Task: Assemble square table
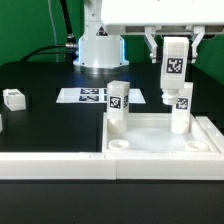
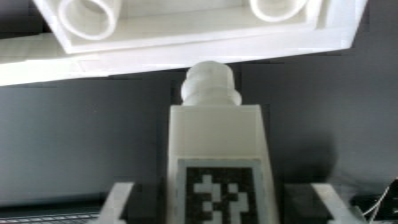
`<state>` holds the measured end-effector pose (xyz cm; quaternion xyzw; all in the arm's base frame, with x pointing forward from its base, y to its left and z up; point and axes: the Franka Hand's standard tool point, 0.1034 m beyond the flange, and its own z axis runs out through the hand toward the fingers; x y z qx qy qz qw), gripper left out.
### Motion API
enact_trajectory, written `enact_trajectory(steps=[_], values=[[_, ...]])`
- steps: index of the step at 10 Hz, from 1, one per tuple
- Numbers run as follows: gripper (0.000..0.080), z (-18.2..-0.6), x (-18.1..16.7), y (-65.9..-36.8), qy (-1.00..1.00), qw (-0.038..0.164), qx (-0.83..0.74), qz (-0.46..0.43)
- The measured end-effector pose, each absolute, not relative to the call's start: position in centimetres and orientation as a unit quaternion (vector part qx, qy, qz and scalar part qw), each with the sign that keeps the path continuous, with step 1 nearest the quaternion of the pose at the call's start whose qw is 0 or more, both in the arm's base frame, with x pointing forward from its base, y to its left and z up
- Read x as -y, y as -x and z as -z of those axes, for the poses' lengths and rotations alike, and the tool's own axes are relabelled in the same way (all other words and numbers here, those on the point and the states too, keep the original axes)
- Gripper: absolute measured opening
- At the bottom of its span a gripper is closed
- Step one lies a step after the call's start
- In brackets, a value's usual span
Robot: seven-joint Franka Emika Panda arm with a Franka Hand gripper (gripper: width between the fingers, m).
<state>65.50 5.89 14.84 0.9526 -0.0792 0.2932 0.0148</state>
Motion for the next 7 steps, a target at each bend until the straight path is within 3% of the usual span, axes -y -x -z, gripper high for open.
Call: enact_trajectory(steps=[2, 4, 7], values=[[0.0287, -14.6, -6.1, -65.4, -0.953, 0.015, 0.078, -0.292], [0.0287, -12.0, -9.6, -64.2, -0.951, 0.015, 0.064, -0.301], [0.0287, -10.6, -9.8, -64.7, -0.951, 0.023, 0.059, -0.302]])
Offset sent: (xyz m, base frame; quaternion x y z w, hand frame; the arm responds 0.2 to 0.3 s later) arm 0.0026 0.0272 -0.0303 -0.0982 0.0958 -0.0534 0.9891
